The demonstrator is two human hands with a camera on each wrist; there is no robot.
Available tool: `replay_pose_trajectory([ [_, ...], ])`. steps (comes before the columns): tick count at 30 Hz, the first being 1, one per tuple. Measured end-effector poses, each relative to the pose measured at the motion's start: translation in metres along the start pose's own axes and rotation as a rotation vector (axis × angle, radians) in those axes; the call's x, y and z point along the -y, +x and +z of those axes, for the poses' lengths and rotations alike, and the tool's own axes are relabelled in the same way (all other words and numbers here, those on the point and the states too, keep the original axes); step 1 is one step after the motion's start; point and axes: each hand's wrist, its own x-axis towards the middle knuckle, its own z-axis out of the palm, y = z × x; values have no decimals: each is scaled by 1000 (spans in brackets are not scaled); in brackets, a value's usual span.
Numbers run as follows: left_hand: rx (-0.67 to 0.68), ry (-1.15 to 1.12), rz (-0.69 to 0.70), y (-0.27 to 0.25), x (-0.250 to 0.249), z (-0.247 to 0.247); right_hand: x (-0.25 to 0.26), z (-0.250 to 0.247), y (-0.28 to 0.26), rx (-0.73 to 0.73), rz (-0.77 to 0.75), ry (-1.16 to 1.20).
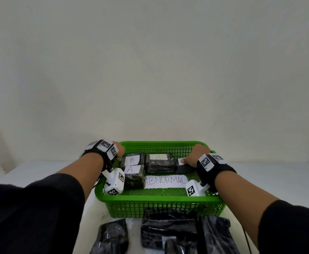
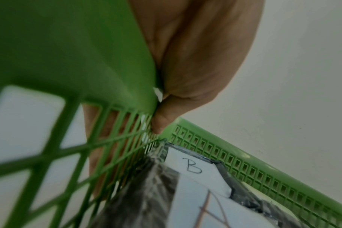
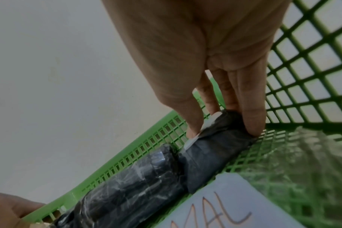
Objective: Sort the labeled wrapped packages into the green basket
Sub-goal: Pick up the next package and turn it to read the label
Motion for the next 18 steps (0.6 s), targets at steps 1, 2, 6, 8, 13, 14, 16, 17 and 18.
replay_pose_trajectory([
  [1, 9, 39, -12, 3, 2, 0, 0, -1, -1, -15, -5, 2],
  [2, 10, 42, -19, 5, 4, 3, 0, -1, -1, -30, -8, 4],
  [6, 12, 9, -59, 7, 10, 11, -1, -2, -3, -56, -5, 5],
  [8, -26, -16, -59, 30, 21, 25, -1, -1, -2, -53, -1, 16],
  [13, -63, -63, 25, 17, 15, 22, -1, -1, 0, 56, 20, 49],
  [14, -85, -37, 37, 17, 15, 22, 0, -1, 1, 100, 16, 35],
  [16, -87, 27, 11, 14, 13, 21, -1, -1, 3, 143, 4, -12],
  [17, -76, 24, -9, 21, 16, 24, -1, -1, 3, 136, -3, -41],
  [18, -101, -37, -24, 16, 14, 23, 0, -1, 2, 115, -7, -62],
])
